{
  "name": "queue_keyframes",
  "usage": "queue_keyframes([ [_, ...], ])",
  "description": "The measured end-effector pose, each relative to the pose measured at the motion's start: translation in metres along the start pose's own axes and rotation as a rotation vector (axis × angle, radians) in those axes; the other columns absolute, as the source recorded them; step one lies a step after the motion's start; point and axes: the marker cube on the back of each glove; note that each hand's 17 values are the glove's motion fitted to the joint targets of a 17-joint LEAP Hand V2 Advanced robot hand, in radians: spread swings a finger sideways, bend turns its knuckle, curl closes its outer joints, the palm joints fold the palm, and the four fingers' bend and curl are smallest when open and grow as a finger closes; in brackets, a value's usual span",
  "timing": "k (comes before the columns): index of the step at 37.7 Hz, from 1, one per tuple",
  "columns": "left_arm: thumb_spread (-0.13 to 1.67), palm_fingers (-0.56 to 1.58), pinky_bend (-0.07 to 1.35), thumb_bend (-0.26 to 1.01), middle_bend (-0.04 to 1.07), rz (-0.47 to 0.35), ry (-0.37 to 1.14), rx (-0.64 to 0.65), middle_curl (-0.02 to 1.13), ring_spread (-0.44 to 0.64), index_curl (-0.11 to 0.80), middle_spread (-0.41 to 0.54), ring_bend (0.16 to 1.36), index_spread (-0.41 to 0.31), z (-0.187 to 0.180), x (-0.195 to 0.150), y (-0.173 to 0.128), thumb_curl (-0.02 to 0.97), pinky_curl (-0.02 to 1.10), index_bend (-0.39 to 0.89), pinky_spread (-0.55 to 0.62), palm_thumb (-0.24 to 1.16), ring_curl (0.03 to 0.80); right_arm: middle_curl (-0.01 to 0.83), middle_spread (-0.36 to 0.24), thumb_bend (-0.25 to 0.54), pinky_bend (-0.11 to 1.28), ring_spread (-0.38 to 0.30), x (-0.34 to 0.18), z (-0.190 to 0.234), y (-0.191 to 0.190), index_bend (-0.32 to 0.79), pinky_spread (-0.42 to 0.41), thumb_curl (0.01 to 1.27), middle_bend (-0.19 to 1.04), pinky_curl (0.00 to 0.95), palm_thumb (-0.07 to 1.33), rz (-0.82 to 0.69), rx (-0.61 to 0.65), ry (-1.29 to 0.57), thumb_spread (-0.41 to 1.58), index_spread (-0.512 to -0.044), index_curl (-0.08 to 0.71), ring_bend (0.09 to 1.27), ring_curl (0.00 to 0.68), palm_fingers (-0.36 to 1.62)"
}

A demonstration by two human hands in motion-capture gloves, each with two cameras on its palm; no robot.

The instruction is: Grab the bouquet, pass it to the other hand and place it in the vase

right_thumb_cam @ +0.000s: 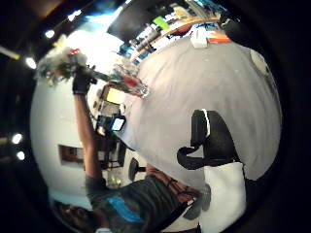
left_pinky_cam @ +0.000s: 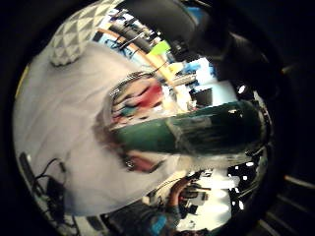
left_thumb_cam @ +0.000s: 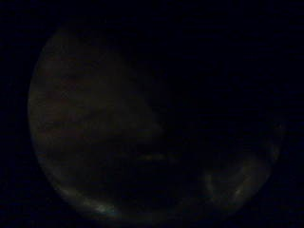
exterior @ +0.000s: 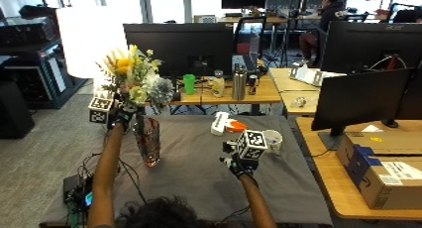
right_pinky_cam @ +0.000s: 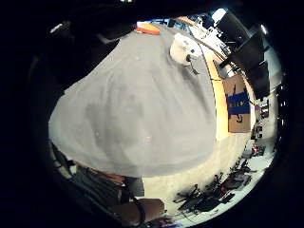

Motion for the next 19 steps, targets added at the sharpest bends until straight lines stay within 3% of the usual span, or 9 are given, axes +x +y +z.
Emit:
queue_keyframes([
  [2, 1.03, 0.25, 0.52, 0.00, 0.31, -0.081, -0.065, -0.025, 0.55, -0.04, 0.404, -0.136, 0.58, -0.059, 0.000, -0.008, 0.010, 0.352, 0.48, 0.02, 0.15, 0.82, 0.435, 0.333, 0.044, -0.017, 0.49, 0.185, 0.000, -0.001, 0.002, 0.18, 0.335, 0.49, 0.17, 0.363, 0.82, 0.000, 0.000, 0.002, 1.14, -0.314, 0.394, 0.19, 0.294, 0.45],
  [6, 0.98, 0.17, 0.56, -0.02, 0.22, -0.156, -0.252, -0.074, 0.50, 0.07, 0.355, -0.057, 0.61, -0.004, -0.005, -0.015, 0.028, 0.357, 0.46, 0.04, 0.26, 0.82, 0.407, 0.331, 0.045, -0.017, 0.48, 0.185, 0.001, -0.003, 0.003, 0.18, 0.333, 0.49, 0.17, 0.362, 0.82, 0.002, 0.004, 0.005, 1.14, -0.312, 0.394, 0.19, 0.293, 0.45],
  [12, 0.92, 0.13, 0.56, -0.02, 0.18, -0.272, -0.615, -0.141, 0.45, 0.20, 0.321, 0.051, 0.62, 0.033, -0.036, -0.034, 0.039, 0.376, 0.44, 0.10, 0.36, 0.84, 0.384, 0.328, 0.045, -0.017, 0.48, 0.185, -0.004, -0.019, 0.014, 0.18, 0.332, 0.49, 0.17, 0.362, 0.82, 0.000, 0.014, -0.003, 1.14, -0.311, 0.393, 0.19, 0.291, 0.46],
  [19, 0.93, 0.23, 0.51, -0.02, 0.19, -0.153, -0.392, -0.009, 0.43, 0.22, 0.308, 0.081, 0.64, 0.029, -0.067, -0.016, 0.050, 0.388, 0.40, 0.13, 0.39, 0.85, 0.363, 0.326, 0.046, -0.016, 0.47, 0.185, -0.007, -0.008, 0.004, 0.18, 0.332, 0.49, 0.17, 0.363, 0.83, -0.007, 0.026, -0.012, 1.14, -0.310, 0.392, 0.19, 0.289, 0.46],
])
